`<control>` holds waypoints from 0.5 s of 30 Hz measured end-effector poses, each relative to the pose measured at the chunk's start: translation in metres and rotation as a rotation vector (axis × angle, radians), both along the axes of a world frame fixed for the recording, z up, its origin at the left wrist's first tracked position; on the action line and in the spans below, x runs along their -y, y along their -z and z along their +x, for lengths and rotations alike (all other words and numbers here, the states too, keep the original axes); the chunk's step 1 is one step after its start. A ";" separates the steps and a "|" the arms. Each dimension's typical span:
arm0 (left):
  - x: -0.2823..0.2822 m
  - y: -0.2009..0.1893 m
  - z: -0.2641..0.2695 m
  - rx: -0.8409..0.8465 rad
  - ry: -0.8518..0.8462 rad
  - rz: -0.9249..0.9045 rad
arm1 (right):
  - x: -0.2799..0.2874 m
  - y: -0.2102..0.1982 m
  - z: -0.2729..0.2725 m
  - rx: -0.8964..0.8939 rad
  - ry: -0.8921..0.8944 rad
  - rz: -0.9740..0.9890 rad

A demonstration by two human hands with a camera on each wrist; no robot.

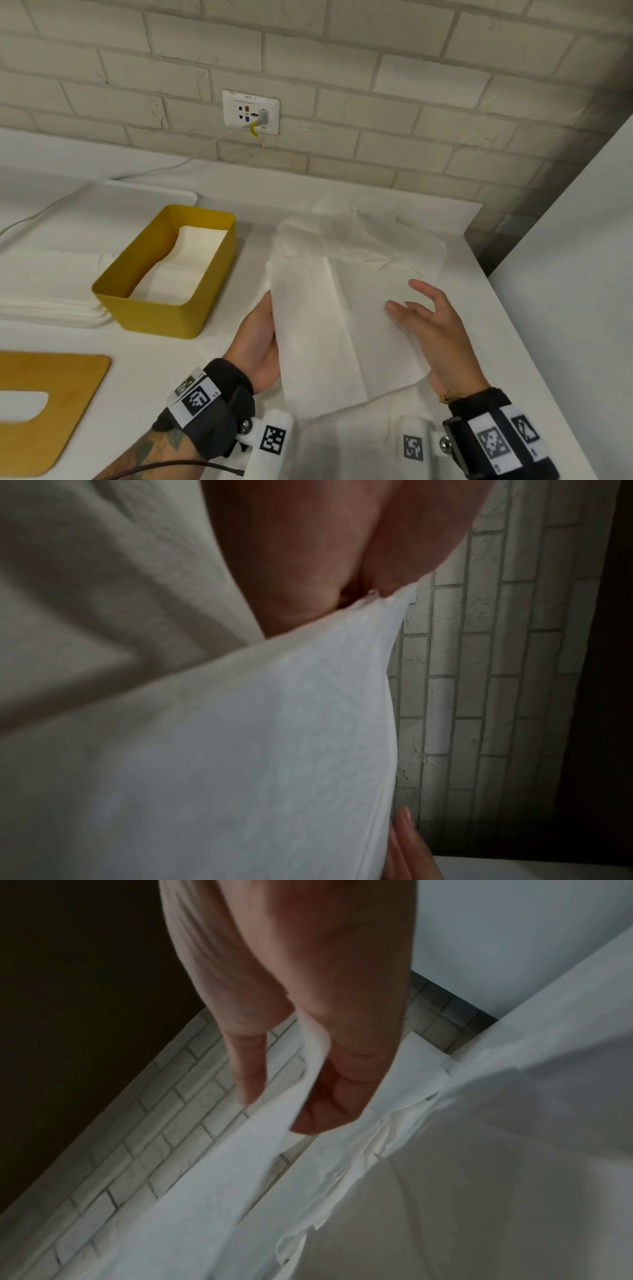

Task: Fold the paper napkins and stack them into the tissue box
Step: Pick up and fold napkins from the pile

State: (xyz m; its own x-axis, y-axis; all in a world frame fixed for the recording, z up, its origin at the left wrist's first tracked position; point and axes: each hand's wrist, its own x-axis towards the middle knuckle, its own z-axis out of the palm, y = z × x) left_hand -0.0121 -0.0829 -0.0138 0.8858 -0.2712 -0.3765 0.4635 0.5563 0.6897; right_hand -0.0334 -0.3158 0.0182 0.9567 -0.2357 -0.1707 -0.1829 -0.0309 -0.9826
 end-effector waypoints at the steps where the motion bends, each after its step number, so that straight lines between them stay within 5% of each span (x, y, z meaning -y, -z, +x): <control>1: 0.000 -0.001 0.000 -0.008 0.019 -0.040 | 0.001 -0.001 0.004 0.003 0.015 -0.009; 9: -0.004 0.001 -0.001 0.029 0.023 0.027 | 0.010 0.018 0.007 -0.039 -0.027 0.022; 12: -0.002 0.000 -0.001 0.058 0.043 0.061 | 0.006 0.021 0.004 -0.005 0.009 -0.236; 15: 0.002 -0.002 -0.001 0.096 0.065 0.080 | -0.009 0.005 -0.005 0.209 0.088 -0.425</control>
